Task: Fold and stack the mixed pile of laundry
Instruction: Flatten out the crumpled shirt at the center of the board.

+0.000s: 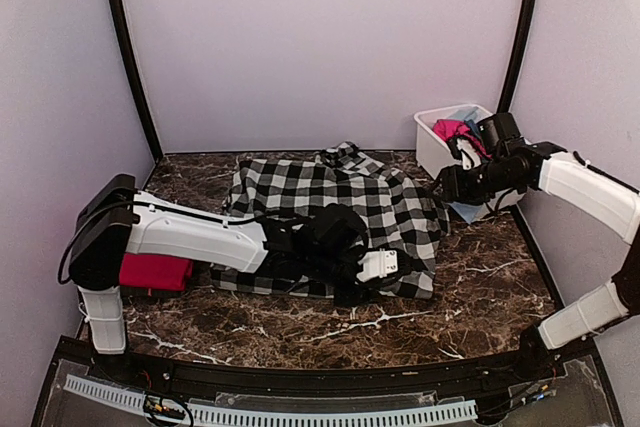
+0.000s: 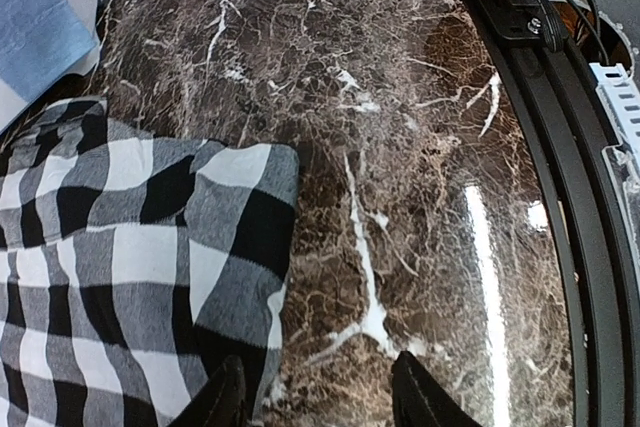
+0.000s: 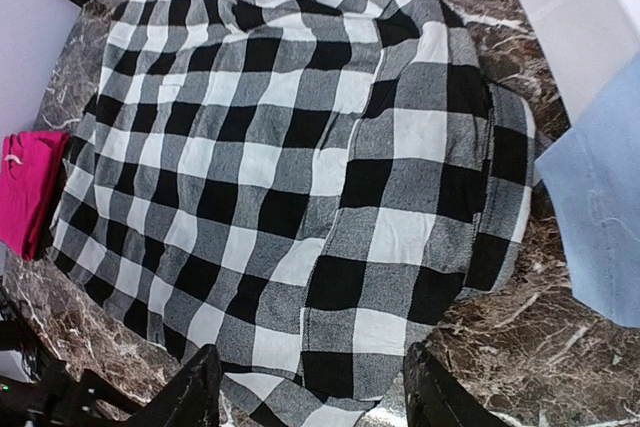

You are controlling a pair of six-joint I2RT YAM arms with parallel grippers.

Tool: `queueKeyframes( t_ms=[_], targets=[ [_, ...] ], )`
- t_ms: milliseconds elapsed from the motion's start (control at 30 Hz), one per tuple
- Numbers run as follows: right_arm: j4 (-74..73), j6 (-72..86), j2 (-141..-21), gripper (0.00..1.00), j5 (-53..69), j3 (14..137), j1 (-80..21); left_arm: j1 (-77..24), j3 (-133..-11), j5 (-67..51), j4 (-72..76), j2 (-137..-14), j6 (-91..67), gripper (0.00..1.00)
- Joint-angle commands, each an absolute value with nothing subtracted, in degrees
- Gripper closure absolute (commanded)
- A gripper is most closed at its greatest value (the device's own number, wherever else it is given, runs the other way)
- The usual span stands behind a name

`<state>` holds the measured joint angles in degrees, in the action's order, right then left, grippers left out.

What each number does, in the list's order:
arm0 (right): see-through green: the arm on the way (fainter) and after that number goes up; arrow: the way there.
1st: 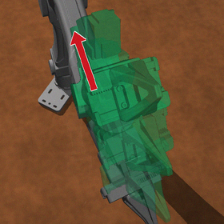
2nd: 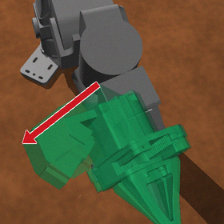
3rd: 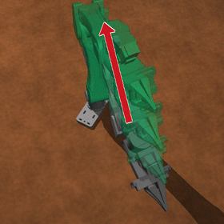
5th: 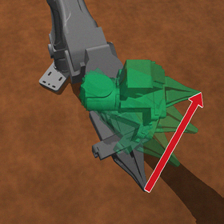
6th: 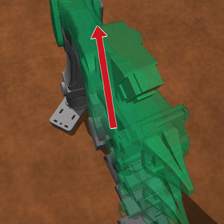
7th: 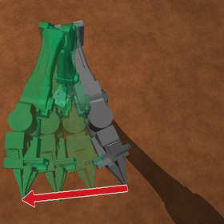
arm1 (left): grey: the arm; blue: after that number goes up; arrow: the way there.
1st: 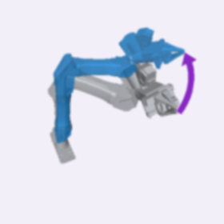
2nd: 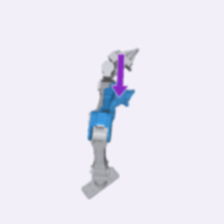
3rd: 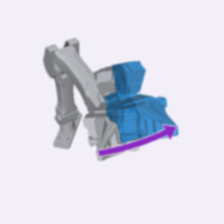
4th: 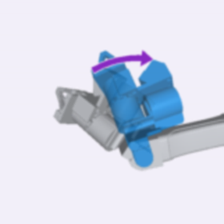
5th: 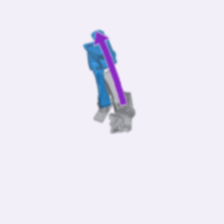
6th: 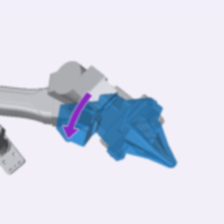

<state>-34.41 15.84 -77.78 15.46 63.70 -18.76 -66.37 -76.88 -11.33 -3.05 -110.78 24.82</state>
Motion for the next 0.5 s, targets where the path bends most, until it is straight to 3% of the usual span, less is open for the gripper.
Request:
queueKeyframes(
  t_ms=[0,467],
  targets=[
    [-33.74,16.64,-72.34,0.41,16.83,62.77,-16.58,-66.85,-83.9,-11.29,-1.53,-116.23,29.37,0.51],
    [-35.5,16.26,-67.36,0.41,17.35,59.93,-14.44,-66.95,-92.98,-9.84,-1.37,-130.42,30.84,0.51]
  ],
)
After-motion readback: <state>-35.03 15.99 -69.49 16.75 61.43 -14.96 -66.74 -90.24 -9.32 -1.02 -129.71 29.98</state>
